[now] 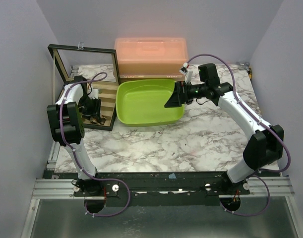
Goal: Roll the ties
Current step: Place the tie in the storage box, then reset both arms
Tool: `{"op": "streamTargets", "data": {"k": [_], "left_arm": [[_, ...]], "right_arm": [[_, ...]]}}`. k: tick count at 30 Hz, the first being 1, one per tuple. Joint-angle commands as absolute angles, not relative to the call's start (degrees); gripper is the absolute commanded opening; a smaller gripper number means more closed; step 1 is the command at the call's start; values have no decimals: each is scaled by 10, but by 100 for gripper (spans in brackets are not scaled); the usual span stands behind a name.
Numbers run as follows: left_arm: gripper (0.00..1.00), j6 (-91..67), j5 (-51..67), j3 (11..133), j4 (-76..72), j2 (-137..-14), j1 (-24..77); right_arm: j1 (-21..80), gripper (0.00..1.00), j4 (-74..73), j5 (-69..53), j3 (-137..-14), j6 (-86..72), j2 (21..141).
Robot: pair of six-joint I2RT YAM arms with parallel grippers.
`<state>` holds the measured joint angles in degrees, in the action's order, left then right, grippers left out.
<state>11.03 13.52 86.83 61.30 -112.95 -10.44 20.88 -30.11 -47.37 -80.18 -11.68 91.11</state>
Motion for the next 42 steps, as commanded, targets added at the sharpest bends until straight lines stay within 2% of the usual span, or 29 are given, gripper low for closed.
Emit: {"op": "streamTargets", "data": {"k": [1,3,4,7,9,10,11,16,18,36,37,38,42], "left_arm": [[0,87,53,846,585,-1136,-107],[0,73,25,832,569,-1128,-107],[5,68,17,826,561,-1122,-105],[34,62,5,819,553,-1117,-100],[45,65,5,821,559,-1119,-97],[47,65,5,820,559,-1117,-97],[55,67,4,818,557,-1112,-97],[62,69,16,822,559,-1090,-91],[79,73,21,835,567,-1086,-87],[83,70,65,994,686,-1040,-79],[84,76,79,1001,690,-1034,-80],[98,84,99,1011,693,-1024,-79],[98,106,171,1047,682,-979,-77]], "right_arm": [[204,100,-317,-463,-801,-105,918],[204,100,-318,-463,-805,-105,921],[204,100,-318,-462,-807,-103,922],[204,100,-319,-463,-810,-104,924],[203,100,-319,-464,-811,-103,925],[203,100,-319,-464,-811,-104,926],[203,100,-319,-464,-811,-103,926],[203,100,-320,-464,-810,-102,923],[203,100,-320,-465,-810,-102,924],[201,100,-318,-462,-801,-91,900],[200,100,-319,-460,-801,-87,898],[198,100,-319,-454,-802,-84,896],[179,100,-332,-403,-819,-61,884]]}}
